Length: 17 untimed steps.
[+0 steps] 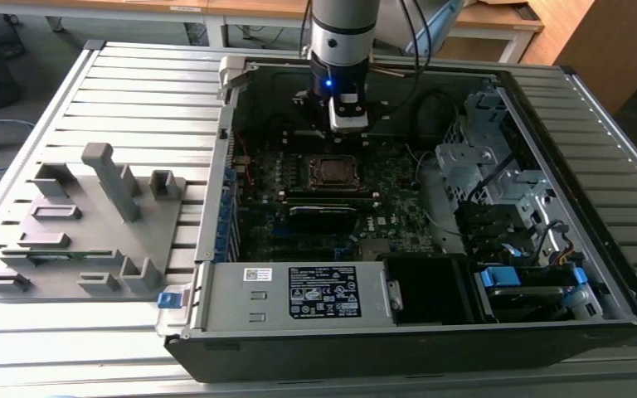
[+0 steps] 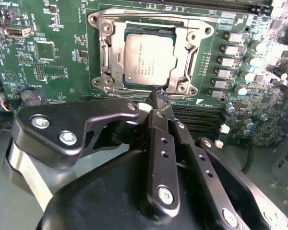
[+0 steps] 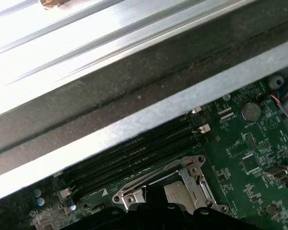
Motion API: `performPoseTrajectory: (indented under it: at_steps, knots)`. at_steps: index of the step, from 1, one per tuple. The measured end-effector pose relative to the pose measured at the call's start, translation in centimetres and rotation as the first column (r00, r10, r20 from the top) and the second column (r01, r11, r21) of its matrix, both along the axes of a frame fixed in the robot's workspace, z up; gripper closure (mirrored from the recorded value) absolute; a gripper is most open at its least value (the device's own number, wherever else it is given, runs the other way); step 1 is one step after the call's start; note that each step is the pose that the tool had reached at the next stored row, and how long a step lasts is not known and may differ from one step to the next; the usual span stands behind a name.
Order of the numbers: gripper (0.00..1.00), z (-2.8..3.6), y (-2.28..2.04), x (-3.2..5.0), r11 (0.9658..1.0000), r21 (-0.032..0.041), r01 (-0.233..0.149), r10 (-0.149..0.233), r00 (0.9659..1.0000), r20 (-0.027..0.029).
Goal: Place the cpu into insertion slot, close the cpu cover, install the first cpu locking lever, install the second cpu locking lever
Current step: 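Install the first cpu locking lever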
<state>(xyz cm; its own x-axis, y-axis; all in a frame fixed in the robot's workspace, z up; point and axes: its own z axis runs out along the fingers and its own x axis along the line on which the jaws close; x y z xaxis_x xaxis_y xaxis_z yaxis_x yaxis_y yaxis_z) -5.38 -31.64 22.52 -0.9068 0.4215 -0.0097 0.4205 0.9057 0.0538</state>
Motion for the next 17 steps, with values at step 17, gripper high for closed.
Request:
performPoseTrajectory:
  at_steps: [17]
  knots:
    - [0.89, -0.38, -0.25, 0.85, 0.991, 0.0002, -0.134, 0.134, 0.991, 0.0001]
